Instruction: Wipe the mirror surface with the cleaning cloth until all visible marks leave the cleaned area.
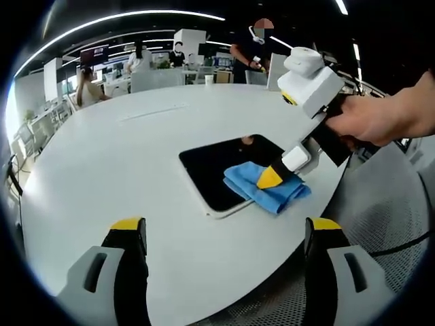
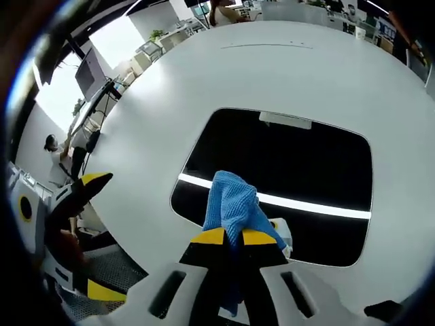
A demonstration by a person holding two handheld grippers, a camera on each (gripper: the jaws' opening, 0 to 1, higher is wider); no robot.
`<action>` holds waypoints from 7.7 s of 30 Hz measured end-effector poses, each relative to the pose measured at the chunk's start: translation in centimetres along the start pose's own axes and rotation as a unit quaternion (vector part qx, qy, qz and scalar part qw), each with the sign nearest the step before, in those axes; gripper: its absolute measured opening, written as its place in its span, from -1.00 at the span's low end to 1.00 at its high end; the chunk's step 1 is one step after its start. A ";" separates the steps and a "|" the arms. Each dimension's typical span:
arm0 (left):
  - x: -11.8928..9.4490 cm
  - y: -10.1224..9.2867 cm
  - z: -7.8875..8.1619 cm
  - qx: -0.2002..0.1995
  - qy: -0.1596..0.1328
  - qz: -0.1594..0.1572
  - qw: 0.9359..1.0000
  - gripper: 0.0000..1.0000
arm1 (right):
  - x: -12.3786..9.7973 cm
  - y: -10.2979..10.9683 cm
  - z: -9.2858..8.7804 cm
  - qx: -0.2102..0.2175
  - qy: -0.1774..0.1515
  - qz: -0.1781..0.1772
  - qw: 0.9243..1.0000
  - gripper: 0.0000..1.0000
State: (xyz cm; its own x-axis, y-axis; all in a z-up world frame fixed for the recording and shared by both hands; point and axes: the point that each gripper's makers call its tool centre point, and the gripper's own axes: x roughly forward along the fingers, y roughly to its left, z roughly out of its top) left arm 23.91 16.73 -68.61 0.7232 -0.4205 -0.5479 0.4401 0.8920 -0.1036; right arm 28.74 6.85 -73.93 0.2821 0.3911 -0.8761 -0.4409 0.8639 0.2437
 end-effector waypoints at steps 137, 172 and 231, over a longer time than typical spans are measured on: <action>0.3 0.2 -0.5 -0.003 0.008 -0.002 1.000 0.84 | 2.3 -9.6 10.2 -0.029 -0.016 -0.076 0.997 -0.98; 0.3 1.0 -0.1 -0.013 -0.006 0.023 1.000 0.86 | 0.9 -10.2 7.7 0.019 -0.007 -0.091 0.996 -1.00; 0.2 -0.4 0.2 -0.006 -0.005 -0.002 1.000 0.98 | -2.4 -6.9 -1.3 0.024 0.006 -0.062 0.998 -0.99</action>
State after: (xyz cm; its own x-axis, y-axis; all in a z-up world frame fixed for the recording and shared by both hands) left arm 23.99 16.24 -68.49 0.7269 -0.4265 -0.5382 0.4369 0.8919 -0.1166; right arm 29.99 -0.43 -74.10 0.3228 0.2761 -0.9053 -0.3622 0.9197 0.1514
